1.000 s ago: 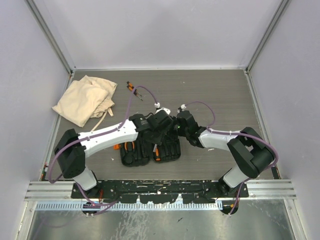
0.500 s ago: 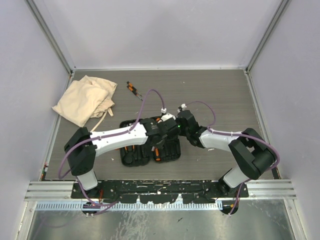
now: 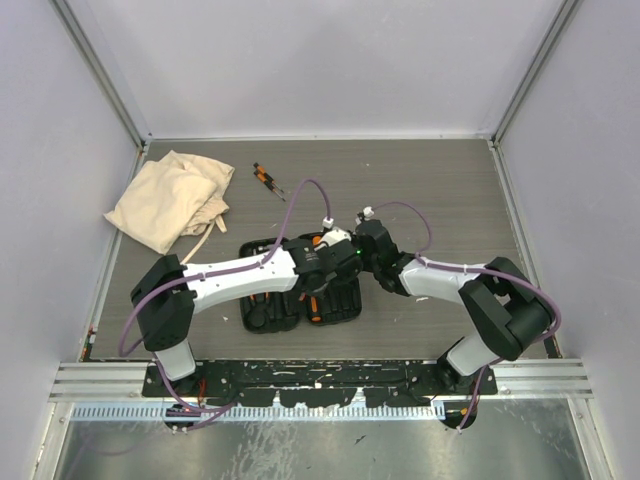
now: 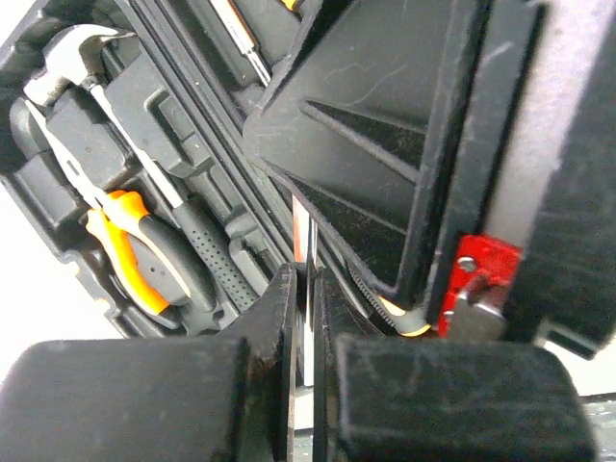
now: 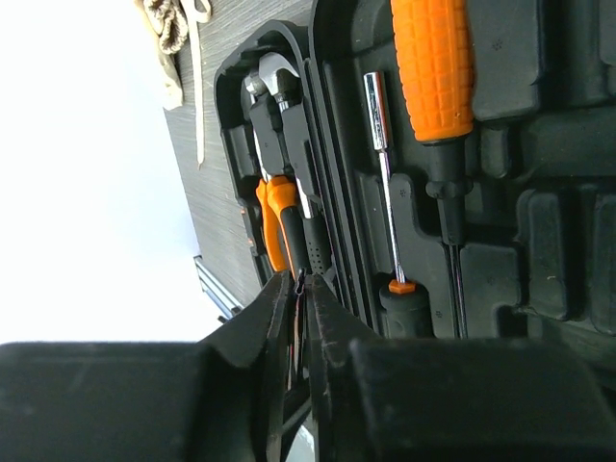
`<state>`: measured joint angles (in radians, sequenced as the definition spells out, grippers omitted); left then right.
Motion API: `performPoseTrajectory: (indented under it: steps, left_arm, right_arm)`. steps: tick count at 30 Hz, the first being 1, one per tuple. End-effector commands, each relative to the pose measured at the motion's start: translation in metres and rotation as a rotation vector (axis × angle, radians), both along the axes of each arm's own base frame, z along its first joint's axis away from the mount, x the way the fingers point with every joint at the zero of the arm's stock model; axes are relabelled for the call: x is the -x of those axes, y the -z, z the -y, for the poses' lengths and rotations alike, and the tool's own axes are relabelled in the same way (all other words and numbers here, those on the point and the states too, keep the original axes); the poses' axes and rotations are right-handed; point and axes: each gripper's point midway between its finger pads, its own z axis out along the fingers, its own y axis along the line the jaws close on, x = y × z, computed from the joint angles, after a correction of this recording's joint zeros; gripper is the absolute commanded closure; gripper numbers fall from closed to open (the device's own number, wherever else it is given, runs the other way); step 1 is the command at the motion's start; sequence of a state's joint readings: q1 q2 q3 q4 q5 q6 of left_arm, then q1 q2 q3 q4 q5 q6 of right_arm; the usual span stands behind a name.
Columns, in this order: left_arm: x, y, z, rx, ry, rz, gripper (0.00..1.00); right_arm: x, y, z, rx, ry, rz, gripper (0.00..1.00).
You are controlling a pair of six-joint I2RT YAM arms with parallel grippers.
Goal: Sort the tools into containers
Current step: Pick up the utility knife at the center of the board.
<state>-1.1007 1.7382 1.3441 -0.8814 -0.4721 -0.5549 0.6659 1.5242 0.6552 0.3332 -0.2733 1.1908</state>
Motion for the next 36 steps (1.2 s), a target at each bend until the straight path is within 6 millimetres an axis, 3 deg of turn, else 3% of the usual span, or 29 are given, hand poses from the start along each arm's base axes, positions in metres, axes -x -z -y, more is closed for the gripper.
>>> performPoseTrajectory:
  steps: [1, 8, 14, 19, 22, 29, 33, 36]
  left_arm:
    - [-0.010, -0.017, -0.012, -0.024, -0.011, 0.075, 1.00]
    - [-0.011, -0.021, -0.014, -0.003, -0.019, 0.092, 1.00]
    - [-0.011, -0.029, -0.010, 0.072, -0.033, 0.080, 1.00]
    - [-0.012, -0.042, 0.003, 0.314, -0.053, 0.014, 1.00]
    - [-0.012, -0.052, 0.006, 0.494, -0.070, -0.040, 1.00]
    - [-0.003, -0.105, 0.018, 0.855, -0.025, -0.018, 1.00]
    - [0.007, -0.126, 0.027, 0.986, 0.010, -0.028, 1.00]
    - [0.012, -0.133, 0.033, 1.045, 0.029, -0.046, 1.00]
  right_arm:
    - [-0.004, -0.043, -0.007, -0.056, -0.026, 0.100, 0.78]
    - [-0.008, -0.049, 0.011, 0.010, 0.031, 0.143, 0.61]
    - [-0.011, -0.052, 0.033, 0.071, 0.095, 0.187, 0.58]
    - [-0.010, -0.066, 0.049, 0.087, 0.126, 0.268, 0.57]
    - [-0.005, -0.081, 0.054, 0.053, 0.125, 0.343, 0.55]
    - [0.014, -0.131, 0.050, -0.136, 0.068, 0.532, 0.51]
    - [0.022, -0.159, 0.045, -0.253, 0.044, 0.600, 0.48]
    - [0.023, -0.169, 0.040, -0.284, 0.017, 0.612, 0.43]
